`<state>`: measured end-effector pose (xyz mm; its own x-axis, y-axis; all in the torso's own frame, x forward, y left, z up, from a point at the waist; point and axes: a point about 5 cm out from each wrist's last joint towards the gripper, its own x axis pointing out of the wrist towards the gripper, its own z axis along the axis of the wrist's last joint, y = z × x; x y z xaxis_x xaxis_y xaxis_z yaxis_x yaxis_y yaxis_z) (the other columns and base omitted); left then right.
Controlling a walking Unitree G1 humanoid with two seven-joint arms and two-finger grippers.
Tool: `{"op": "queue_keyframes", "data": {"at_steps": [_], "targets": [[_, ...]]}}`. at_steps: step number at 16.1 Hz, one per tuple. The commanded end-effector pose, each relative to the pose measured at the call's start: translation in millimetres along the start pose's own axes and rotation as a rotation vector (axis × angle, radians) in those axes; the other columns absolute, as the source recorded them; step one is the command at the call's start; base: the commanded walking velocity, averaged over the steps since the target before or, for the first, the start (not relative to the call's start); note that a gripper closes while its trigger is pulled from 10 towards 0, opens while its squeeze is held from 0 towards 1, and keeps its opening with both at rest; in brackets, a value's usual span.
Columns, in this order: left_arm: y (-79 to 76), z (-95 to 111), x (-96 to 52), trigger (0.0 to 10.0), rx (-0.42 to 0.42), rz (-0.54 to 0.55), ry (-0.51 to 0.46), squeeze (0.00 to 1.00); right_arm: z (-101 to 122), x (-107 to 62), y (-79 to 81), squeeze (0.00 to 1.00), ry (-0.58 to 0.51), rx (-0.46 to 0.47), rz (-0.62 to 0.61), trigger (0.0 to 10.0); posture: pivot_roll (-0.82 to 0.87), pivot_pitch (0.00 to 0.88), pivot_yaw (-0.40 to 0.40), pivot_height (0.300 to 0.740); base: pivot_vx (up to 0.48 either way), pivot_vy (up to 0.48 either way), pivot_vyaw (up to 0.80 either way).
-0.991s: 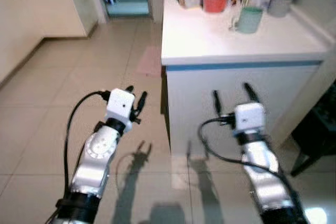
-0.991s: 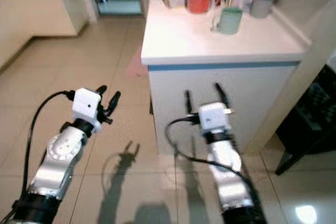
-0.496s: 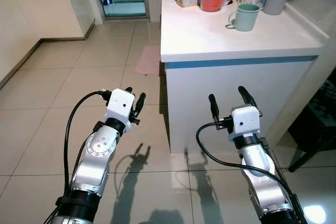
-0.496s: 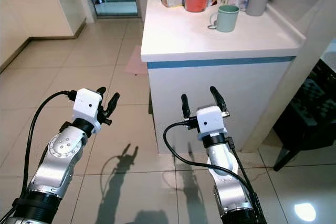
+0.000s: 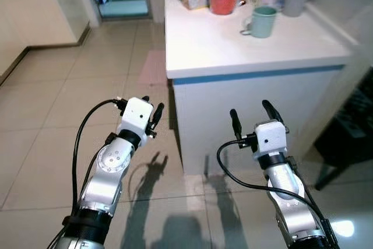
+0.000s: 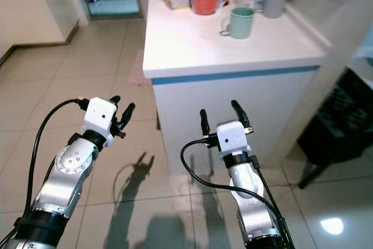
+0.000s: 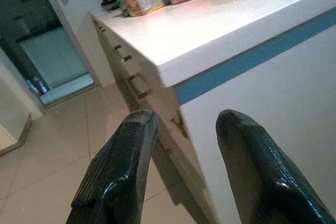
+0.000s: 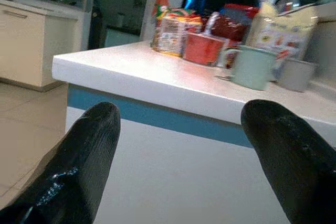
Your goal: Setting the table
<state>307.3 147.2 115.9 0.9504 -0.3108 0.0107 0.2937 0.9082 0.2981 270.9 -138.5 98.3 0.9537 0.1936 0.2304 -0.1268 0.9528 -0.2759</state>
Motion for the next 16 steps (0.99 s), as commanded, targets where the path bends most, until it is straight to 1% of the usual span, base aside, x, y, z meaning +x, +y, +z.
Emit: {"op": "queue_keyframes", "data": {"at_steps": [1,6,7,16], "targets": [[0.7,-2.7,0.1,10.0,0.012,-0.01,0.018,0.0,-3.1,-1.1,2.6,0.0,0.018,0.004,0.017,10.0,0.0,0.0,0.075,0.74,0.48,0.0,0.0],[1.2,-0.3,0.6,10.0,0.016,-0.005,-0.001,0.0,-5.8,-2.5,3.3,0.0,0.027,0.001,0.021,10.0,0.0,0.0,0.077,0.74,0.456,0.0,0.0],[2.0,0.1,1.3,10.0,0.011,0.004,-0.004,0.0,-5.7,-2.1,3.2,0.0,0.026,0.001,0.019,10.0,0.0,0.0,0.078,0.74,0.409,-0.244,0.0],[1.4,2.3,3.2,10.0,0.011,0.011,-0.013,0.0,-5.9,-2.4,1.8,0.0,0.023,-0.003,0.016,10.0,0.0,0.0,0.078,0.74,0.345,0.0,0.0]]}}
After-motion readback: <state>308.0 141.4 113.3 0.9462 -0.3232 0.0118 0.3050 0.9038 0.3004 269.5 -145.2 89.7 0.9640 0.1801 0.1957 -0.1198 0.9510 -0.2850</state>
